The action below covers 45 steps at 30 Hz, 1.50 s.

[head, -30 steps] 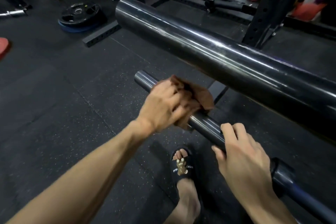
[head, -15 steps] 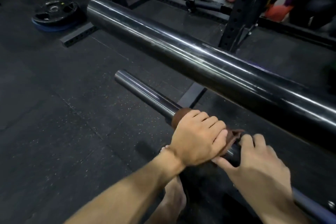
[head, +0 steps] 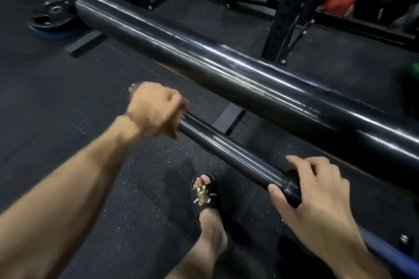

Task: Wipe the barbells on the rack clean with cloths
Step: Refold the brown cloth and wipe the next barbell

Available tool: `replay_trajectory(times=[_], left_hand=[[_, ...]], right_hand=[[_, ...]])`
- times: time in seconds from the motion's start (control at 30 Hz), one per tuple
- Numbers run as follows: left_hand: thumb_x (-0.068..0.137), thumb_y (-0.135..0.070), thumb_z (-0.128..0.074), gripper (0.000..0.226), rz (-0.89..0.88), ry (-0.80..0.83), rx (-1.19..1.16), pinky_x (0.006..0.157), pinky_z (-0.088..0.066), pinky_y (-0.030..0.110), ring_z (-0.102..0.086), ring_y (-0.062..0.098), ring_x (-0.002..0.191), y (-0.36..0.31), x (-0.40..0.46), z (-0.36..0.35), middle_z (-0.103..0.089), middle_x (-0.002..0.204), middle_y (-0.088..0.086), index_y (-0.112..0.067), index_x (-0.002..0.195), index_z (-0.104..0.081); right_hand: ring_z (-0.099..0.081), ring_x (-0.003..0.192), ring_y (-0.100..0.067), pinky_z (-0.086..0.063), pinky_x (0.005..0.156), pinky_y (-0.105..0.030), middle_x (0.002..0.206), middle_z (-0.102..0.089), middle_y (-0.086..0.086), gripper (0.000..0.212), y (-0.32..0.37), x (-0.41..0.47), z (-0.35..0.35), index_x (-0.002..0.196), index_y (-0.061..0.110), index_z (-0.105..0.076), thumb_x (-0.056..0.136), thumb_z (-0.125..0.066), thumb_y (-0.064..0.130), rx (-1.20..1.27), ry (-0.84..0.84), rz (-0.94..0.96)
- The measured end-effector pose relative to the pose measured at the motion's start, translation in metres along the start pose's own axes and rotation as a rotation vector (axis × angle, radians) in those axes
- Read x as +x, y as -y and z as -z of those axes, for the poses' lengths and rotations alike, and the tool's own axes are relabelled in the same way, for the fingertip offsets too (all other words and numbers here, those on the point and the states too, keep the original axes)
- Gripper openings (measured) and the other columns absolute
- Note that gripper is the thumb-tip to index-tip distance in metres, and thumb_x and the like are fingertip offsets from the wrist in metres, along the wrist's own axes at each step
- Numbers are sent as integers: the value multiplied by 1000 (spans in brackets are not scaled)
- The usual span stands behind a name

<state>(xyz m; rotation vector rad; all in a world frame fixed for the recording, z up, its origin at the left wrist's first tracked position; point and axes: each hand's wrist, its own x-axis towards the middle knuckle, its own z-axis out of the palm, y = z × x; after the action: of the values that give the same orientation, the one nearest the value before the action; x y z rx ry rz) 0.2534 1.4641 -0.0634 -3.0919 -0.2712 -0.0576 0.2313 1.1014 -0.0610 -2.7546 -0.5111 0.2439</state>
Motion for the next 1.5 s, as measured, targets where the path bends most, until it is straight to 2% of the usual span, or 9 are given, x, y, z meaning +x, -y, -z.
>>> replay_trajectory(times=[0.27, 0.43, 0.63, 0.87, 0.97, 1.1, 1.17, 1.27, 1.5], left_hand=[[105, -33, -44, 33, -541, -272, -319, 74, -44, 39, -59, 23, 73, -201, -67, -11, -64, 78, -1, -20, 84, -65], [107, -37, -45, 39, -420, -370, -214, 79, -51, 40, -64, 22, 78, -110, -38, -29, -68, 80, -2, -20, 84, -71], [105, -38, -35, 50, -24, -67, -18, 76, -56, 50, -69, 43, 84, 26, 10, 6, -72, 87, 21, -6, 88, -70], [90, -45, -54, 28, -215, -11, 29, 78, -52, 42, -64, 24, 78, -72, -36, 6, -64, 80, 0, -20, 88, -65], [104, -36, -40, 30, -399, -174, -162, 87, -46, 41, -57, 22, 85, -138, -63, -13, -64, 93, 0, -19, 98, -64], [106, -34, -39, 34, -488, -272, -253, 85, -49, 37, -59, 19, 83, -109, -52, -15, -66, 90, 0, -18, 96, -68], [103, -41, -41, 40, -335, -228, -278, 76, -53, 40, -61, 20, 70, -57, -26, -15, -62, 73, -2, -20, 77, -65], [75, -47, -67, 31, -133, 3, 176, 68, -55, 40, -65, 27, 63, 24, 10, -12, -62, 63, 3, -18, 69, -61], [96, -62, -12, 58, -137, 42, 44, 72, -53, 40, -65, 23, 70, 27, 14, -5, -65, 73, -4, -25, 88, -57]], right_hand=[[-61, 103, -15, -48, 91, -37, 109, -58, 13, 88, -9, -5, 4, 123, 29, -54, 53, -80, 74, -20, 35, -9], [-47, 125, -6, -34, 111, -30, 130, -53, 20, 93, -22, -7, 12, 144, 38, -32, 69, -77, 71, 42, 119, 41], [-61, 109, -26, -52, 93, -44, 116, -63, 1, 100, -11, -17, -12, 126, 17, -60, 41, -98, 56, -137, -34, 54], [-52, 131, -27, -33, 113, -48, 133, -59, -5, 73, -13, -25, -22, 143, 10, -53, 92, -49, 62, -159, -170, 125], [-61, 107, -33, -48, 95, -54, 108, -64, -7, 75, -6, -20, -14, 122, 10, -66, 65, -88, 52, -200, -159, 99], [-58, 92, -38, -51, 81, -56, 96, -58, -12, 81, -6, -21, -16, 107, 7, -69, 41, -102, 41, -251, -226, 77], [-58, 91, -40, -51, 81, -58, 97, -59, -15, 80, -10, -21, -24, 104, 4, -70, 38, -104, 34, -245, -298, 110], [-54, 99, -36, -52, 85, -57, 106, -58, -18, 79, -15, -20, -32, 105, 3, -70, 37, -105, 25, -157, -316, 148], [-44, 135, -16, -30, 116, -32, 144, -45, 8, 80, -25, -25, -18, 148, 19, -42, 85, -65, 63, 220, -60, 108]])
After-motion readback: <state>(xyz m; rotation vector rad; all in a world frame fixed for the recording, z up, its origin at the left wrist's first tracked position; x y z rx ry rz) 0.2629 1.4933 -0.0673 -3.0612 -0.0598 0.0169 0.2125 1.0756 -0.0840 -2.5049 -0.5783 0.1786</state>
